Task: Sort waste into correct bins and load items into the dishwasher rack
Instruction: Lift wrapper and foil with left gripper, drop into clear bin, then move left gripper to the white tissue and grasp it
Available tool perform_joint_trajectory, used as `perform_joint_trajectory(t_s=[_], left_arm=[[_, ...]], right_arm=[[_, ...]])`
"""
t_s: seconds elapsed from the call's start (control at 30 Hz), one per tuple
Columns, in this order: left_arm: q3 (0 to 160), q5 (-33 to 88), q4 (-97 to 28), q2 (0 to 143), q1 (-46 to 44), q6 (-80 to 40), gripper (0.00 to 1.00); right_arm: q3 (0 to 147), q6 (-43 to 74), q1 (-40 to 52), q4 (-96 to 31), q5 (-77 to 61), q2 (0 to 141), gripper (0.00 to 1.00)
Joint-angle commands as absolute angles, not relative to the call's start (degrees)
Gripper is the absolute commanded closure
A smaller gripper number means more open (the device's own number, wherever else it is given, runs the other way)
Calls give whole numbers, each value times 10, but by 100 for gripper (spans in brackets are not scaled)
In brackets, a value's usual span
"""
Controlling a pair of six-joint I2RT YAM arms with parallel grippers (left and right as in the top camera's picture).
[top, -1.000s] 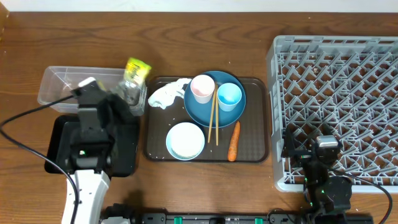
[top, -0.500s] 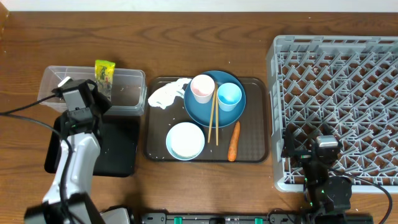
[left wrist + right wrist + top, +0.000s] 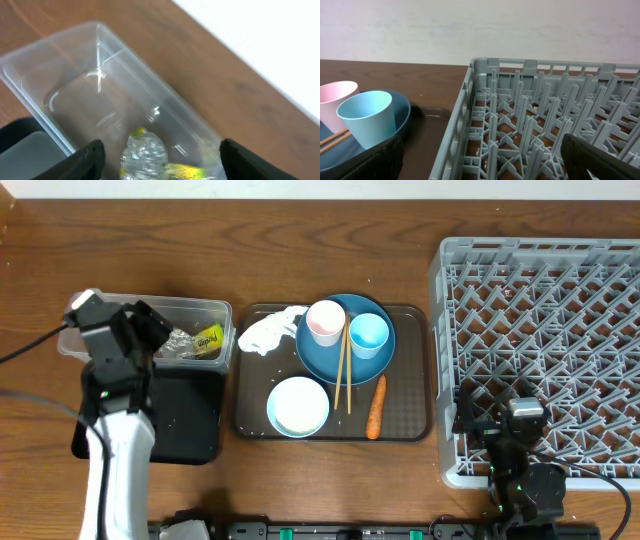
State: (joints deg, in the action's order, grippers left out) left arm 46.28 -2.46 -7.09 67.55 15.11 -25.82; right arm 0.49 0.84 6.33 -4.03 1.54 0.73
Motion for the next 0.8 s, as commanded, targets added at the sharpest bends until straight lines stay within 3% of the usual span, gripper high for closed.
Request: perform_joint_trajectory(t_s=[0.0,0.27,0.5,0.77], left_arm=[[479,13,-112,634,149,-258,33],[484,75,-281,616,111,-237,35],[484,135,-262,673,27,-160,35],[484,33,-182,769,-34,-135,35]], right_arm=[[3,12,59,-41,21,6,1],[3,12,59,-41,21,6,1],[3,12,59,-41,21,6,1],[3,12,59,-41,21,6,1]])
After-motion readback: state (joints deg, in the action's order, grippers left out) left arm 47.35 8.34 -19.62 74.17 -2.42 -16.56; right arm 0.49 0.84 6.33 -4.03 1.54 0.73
